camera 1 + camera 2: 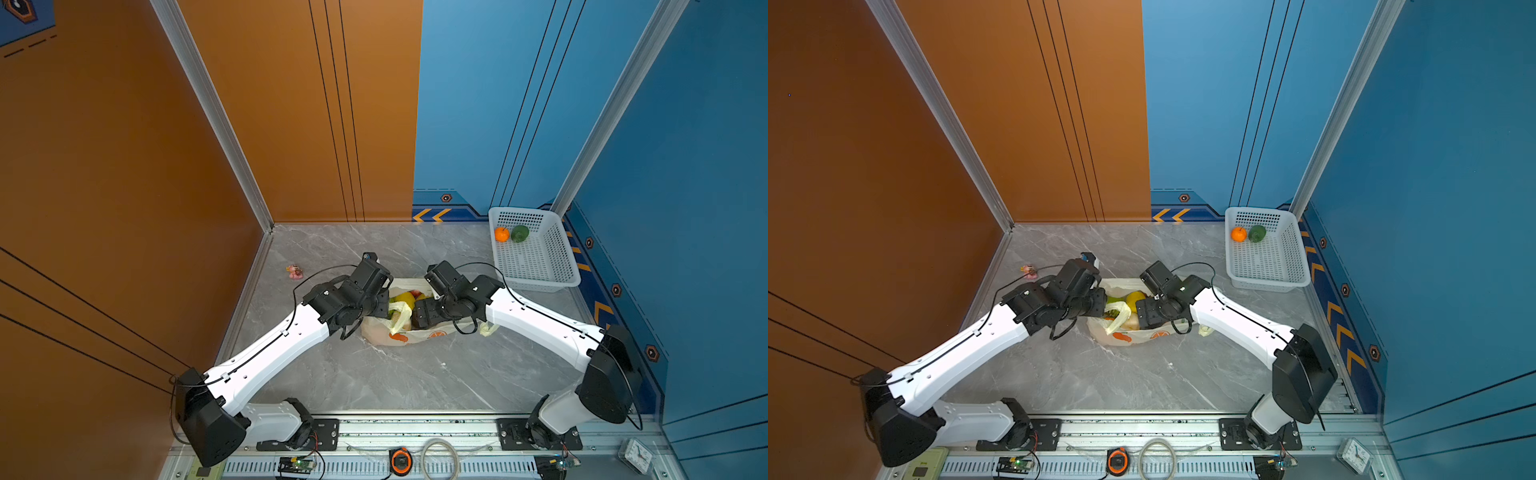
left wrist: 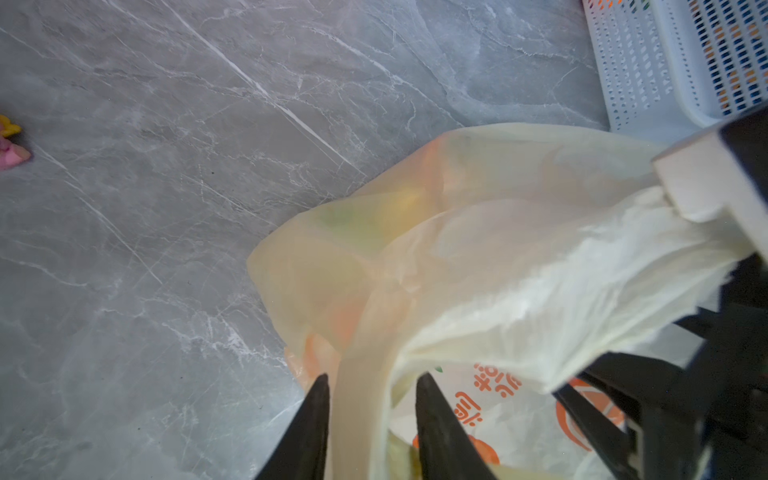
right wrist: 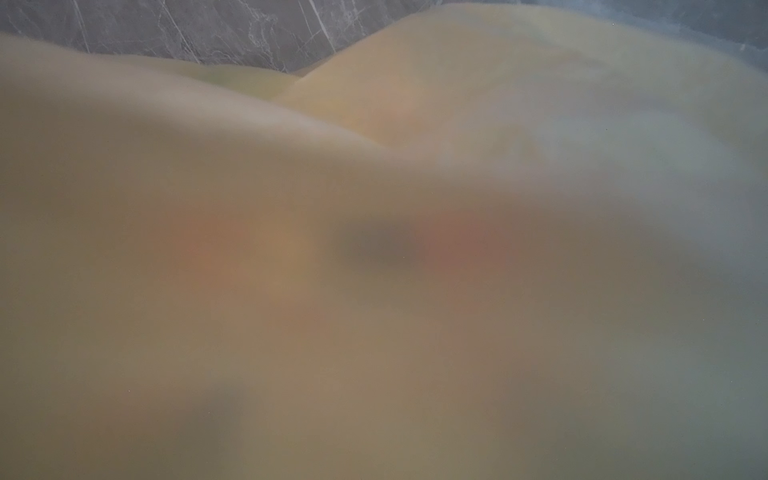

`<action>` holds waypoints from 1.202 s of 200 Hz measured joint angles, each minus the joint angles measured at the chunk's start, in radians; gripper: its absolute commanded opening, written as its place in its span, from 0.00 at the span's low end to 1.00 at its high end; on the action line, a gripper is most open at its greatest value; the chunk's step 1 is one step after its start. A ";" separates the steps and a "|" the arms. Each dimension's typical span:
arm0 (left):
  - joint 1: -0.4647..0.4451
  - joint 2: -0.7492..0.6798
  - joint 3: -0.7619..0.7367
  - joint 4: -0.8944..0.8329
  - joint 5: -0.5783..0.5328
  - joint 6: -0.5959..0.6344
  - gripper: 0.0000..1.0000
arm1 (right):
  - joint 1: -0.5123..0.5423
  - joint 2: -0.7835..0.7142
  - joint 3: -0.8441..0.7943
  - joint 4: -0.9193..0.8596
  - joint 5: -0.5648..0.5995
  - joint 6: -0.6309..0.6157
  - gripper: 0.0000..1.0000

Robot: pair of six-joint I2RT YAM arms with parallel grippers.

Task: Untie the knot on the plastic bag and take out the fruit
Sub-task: 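Pull the bag edges apart with both grippers to expose the fruit inside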

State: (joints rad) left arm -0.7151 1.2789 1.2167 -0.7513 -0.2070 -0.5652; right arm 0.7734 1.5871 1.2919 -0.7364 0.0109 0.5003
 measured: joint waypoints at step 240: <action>-0.106 0.026 -0.113 0.041 0.104 -0.012 0.00 | -0.117 0.132 0.072 0.224 0.112 0.111 1.00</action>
State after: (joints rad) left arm -0.8215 1.3045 1.1034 -0.7105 -0.1032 -0.5774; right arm 0.6567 1.7187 1.3640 -0.5129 0.1226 0.6113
